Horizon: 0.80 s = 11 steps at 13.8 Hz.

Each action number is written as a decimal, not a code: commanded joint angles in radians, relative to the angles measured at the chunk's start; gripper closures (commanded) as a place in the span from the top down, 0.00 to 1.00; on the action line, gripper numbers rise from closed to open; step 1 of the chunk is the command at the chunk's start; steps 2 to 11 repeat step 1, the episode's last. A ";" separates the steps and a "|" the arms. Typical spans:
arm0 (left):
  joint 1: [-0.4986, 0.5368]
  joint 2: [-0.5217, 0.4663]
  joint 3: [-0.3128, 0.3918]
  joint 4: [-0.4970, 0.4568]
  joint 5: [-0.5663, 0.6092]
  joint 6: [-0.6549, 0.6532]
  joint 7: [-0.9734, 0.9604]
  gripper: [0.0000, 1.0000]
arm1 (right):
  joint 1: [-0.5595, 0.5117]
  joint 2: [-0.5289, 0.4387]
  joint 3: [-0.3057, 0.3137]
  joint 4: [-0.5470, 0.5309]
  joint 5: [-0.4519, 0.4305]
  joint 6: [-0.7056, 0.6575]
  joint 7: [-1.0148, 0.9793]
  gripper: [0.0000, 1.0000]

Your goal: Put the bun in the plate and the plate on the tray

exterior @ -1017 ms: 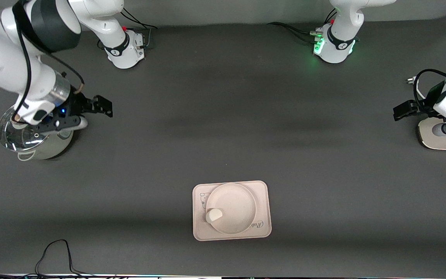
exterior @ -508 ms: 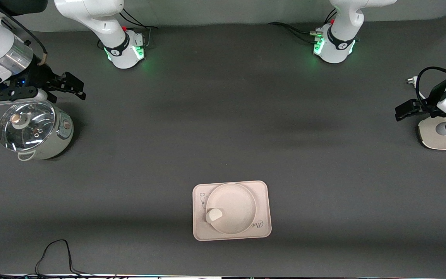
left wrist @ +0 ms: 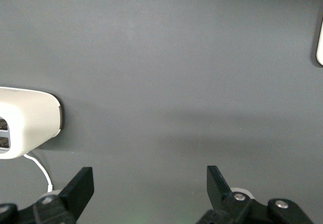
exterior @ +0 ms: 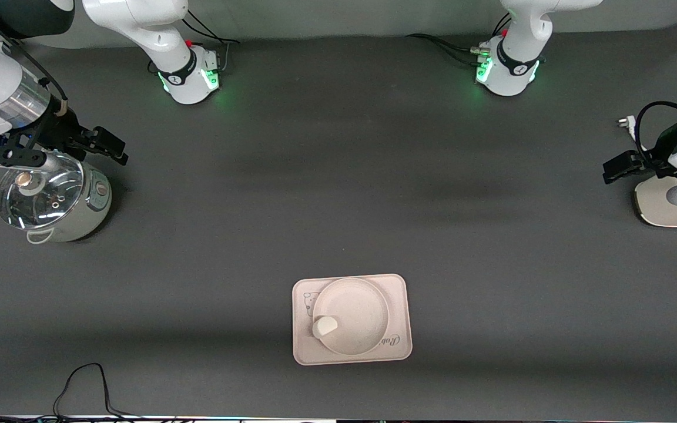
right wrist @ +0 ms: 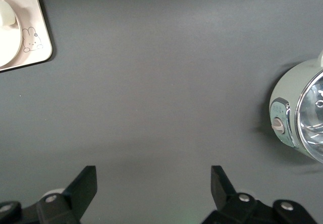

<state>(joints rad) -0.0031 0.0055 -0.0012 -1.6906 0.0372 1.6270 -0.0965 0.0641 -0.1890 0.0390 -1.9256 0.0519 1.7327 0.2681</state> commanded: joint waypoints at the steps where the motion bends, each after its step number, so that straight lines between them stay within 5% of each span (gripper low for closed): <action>1: 0.001 0.011 0.007 0.028 -0.008 -0.009 0.006 1.00 | 0.009 0.057 0.010 0.040 -0.029 -0.007 0.039 1.00; 11: 0.001 0.011 0.007 0.028 -0.008 -0.009 0.006 1.00 | 0.009 0.057 0.010 0.040 -0.029 -0.007 0.039 1.00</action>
